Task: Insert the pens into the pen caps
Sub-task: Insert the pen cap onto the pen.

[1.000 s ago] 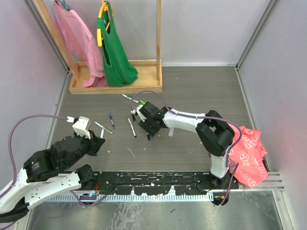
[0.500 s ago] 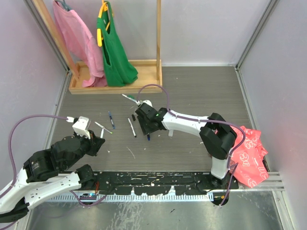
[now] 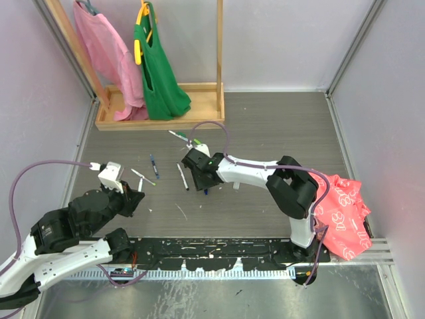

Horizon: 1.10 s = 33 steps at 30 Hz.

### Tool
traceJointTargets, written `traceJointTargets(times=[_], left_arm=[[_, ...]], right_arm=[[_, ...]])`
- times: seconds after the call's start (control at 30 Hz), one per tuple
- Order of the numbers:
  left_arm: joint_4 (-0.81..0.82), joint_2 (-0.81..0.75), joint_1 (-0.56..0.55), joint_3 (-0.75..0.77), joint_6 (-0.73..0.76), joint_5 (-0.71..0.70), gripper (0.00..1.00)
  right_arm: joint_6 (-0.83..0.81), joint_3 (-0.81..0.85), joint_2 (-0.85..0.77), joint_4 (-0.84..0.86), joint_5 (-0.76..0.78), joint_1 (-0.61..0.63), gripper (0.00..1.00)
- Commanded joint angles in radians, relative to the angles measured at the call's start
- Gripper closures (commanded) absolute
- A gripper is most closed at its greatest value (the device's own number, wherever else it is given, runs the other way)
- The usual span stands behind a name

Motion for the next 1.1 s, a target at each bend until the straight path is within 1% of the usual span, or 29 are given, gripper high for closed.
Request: traceJointTargets(times=[0.0,0.37,0.5,0.63,0.9,1.07], left_arm=[[0.029,-0.012,0.002,0.001,0.015,-0.017,1.0],[0.028,-0.029,0.001,-0.001,0.016,-0.019,1.0],[0.029,-0.035,0.002,0.0,0.017,-0.019,1.0],[0.029,-0.041,0.001,-0.001,0.017,-0.02,1.0],[0.03,-0.04,0.002,-0.003,0.017,-0.018,1.0],[0.03,-0.025,0.002,0.0,0.016,-0.017,1.0]], right_arm=[[0.025,0.046,0.005,-0.013,0.022,0.007,0.55],[0.024,0.044,0.048,-0.002,0.014,0.011,0.59],[0.023,0.051,0.059,-0.017,0.02,0.018,0.63],[0.023,0.05,0.069,-0.039,0.032,0.024,0.7],[0.03,0.03,0.073,-0.056,0.042,0.024,0.74],[0.023,0.018,0.05,-0.061,0.058,0.023,0.85]])
